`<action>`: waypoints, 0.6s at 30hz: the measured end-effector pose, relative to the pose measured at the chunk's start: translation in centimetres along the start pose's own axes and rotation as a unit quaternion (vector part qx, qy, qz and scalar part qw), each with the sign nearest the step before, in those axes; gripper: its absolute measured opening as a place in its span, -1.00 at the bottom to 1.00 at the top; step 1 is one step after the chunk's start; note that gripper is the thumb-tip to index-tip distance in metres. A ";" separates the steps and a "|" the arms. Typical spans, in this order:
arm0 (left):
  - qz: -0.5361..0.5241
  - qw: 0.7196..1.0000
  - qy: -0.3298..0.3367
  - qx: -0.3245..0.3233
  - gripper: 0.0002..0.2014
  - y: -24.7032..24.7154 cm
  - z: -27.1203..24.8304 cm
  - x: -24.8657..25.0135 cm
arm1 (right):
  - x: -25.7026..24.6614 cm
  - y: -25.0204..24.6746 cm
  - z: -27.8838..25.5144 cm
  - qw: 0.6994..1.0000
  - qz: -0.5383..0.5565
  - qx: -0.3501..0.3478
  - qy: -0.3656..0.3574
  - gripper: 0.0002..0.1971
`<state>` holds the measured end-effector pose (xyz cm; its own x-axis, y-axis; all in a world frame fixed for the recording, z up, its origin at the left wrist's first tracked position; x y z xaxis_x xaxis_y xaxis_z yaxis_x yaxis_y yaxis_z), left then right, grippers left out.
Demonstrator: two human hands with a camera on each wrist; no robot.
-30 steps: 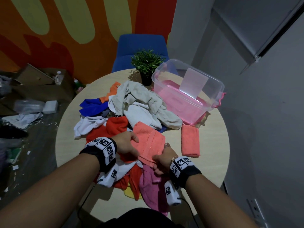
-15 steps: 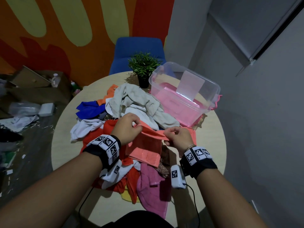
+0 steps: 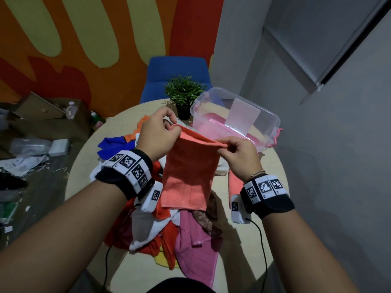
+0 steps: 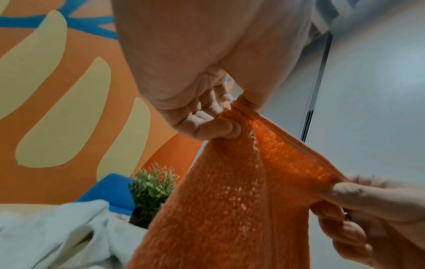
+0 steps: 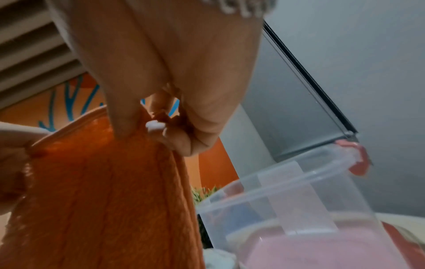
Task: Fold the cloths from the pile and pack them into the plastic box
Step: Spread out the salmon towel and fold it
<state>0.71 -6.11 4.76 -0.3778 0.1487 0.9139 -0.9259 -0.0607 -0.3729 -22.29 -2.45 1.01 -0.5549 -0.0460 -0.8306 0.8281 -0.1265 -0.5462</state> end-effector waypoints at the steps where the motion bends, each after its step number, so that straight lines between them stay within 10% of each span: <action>1: -0.002 1.000 0.009 -0.008 -0.91 -0.2 0.2 0.7 | -0.6 -0.3 0.3 1.000 -0.012 0.007 -0.017 -0.74; 11: 0.095 0.990 0.028 -0.099 -0.67 -2.1 1.3 5.6 | -6.2 -3.1 1.3 0.988 0.018 0.046 -0.146 -0.76; 18: 0.104 0.979 0.047 -0.168 -0.92 -3.3 0.9 7.0 | -6.8 -4.3 2.0 0.987 -0.032 0.053 -0.145 -0.71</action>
<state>1.12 -5.76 12.50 -0.5418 0.2585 0.7998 -0.7711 0.2258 -0.5953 -22.27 -3.54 9.21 -0.6184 -0.3147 -0.7201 0.7858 -0.2412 -0.5695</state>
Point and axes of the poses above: each hand's wrist, its own z-axis towards the middle knuckle, its own y-axis out of the palm, x = y × z, the point moved 8 cm from there along z, towards the middle knuckle, and after that the axes turned 5 degrees about -z, right-handed, at the moved point
